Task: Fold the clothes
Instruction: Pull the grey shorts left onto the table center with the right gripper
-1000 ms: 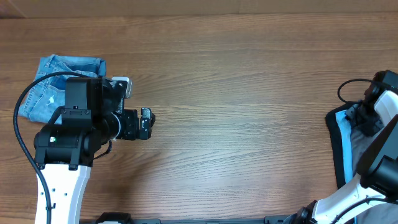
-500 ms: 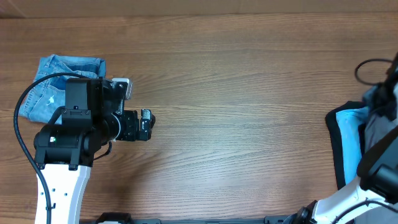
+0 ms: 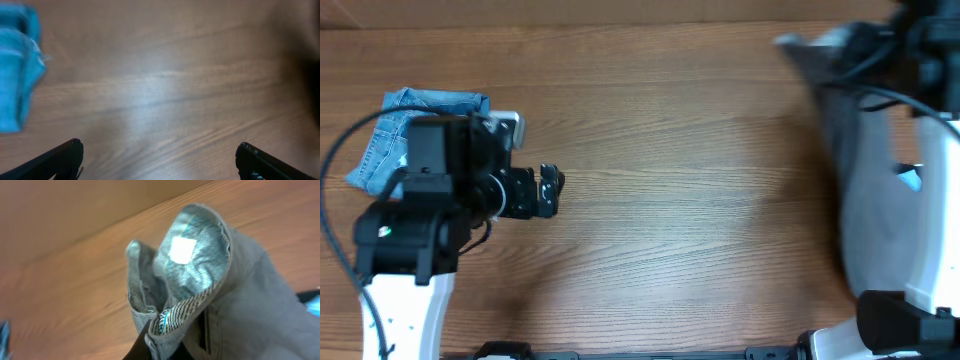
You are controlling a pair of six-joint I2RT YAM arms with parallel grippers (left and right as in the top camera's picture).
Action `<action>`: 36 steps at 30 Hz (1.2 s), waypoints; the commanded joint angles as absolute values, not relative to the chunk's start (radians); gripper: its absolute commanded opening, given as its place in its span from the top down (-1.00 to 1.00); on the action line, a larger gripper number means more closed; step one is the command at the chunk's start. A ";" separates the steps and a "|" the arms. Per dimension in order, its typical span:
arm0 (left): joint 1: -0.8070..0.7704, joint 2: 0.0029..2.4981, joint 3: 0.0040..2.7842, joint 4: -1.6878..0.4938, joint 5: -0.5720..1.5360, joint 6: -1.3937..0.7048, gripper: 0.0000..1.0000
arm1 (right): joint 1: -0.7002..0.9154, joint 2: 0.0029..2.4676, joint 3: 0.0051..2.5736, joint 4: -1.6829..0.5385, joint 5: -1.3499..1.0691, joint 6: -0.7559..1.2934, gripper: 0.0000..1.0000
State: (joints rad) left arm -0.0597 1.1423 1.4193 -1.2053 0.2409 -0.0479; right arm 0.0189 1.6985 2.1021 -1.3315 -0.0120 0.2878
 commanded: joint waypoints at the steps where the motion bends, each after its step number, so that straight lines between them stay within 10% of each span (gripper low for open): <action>1: -0.066 1.137 1.575 -1.238 0.160 -0.025 -0.99 | 0.225 1.748 2.093 -1.319 -0.028 0.309 0.92; 8: -0.066 1.136 1.789 -1.322 0.075 -0.022 -1.00 | 0.585 1.915 2.093 -1.332 -0.030 0.374 0.92; 11: -0.066 1.136 1.819 -1.344 0.067 -0.022 -1.00 | 0.724 1.953 2.093 -1.328 -0.015 0.379 0.07; 14: -0.066 1.136 1.819 -1.364 0.067 -0.022 -1.00 | 0.771 1.945 2.096 -1.328 0.104 0.379 -0.12; 23: -0.067 1.213 1.800 -1.455 0.184 -0.022 -0.97 | 0.440 1.791 2.120 -1.358 0.047 0.398 -0.19; 30: -0.125 1.444 1.664 -1.414 0.295 -0.022 -0.33 | 0.242 1.627 2.130 -1.364 -0.123 0.396 -0.20; 33: -0.181 1.576 1.613 -1.333 0.312 -0.020 -0.61 | 0.219 1.584 2.130 -1.386 -0.125 0.393 -0.22; 36: -0.247 1.743 1.594 -1.226 0.311 0.013 0.11 | 0.218 1.578 2.129 -1.425 -0.123 0.393 -0.22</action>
State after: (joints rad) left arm -0.1837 1.6165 1.6154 -1.2869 0.2672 -0.0212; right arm 0.2203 1.5688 2.1166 -1.4040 -0.0963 0.3920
